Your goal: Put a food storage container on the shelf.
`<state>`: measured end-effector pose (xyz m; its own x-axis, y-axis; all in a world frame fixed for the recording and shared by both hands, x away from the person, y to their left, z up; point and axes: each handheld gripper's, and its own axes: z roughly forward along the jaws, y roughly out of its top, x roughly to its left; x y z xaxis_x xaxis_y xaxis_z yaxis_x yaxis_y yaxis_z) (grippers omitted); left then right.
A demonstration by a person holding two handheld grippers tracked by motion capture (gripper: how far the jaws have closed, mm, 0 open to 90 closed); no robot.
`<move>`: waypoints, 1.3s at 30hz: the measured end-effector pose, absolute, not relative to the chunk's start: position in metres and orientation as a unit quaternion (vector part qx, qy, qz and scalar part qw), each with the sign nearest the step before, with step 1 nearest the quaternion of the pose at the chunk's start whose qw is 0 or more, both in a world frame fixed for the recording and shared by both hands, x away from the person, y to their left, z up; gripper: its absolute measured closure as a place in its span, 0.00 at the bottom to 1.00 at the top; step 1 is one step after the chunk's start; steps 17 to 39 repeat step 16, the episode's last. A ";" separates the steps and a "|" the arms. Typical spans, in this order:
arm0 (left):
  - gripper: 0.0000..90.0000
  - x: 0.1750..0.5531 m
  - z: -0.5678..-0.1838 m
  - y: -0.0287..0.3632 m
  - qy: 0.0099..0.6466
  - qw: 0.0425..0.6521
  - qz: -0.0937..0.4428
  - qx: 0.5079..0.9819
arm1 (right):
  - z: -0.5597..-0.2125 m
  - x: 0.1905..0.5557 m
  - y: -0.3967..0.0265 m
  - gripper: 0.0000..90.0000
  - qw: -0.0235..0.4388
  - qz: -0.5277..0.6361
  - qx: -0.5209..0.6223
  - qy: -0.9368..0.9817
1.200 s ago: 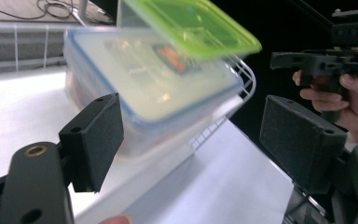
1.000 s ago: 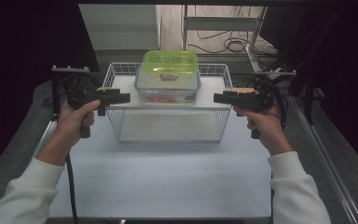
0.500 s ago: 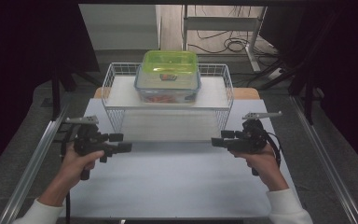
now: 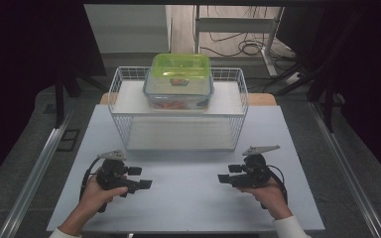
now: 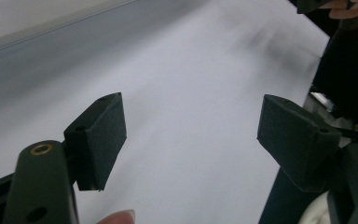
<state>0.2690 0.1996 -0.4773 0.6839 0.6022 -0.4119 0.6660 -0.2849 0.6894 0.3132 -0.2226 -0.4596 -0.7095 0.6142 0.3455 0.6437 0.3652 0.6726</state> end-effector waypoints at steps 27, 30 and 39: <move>0.26 0.265 -0.480 0.197 0.396 0.446 -0.019 0.802 | -0.466 0.305 -0.225 0.30 -0.003 -0.427 -0.383 -0.819; 0.26 0.265 -0.480 0.197 0.396 0.446 -0.019 0.802 | -0.466 0.305 -0.225 0.30 -0.003 -0.427 -0.383 -0.819; 0.26 0.265 -0.480 0.197 0.396 0.446 -0.019 0.802 | -0.466 0.305 -0.225 0.30 -0.003 -0.427 -0.383 -0.819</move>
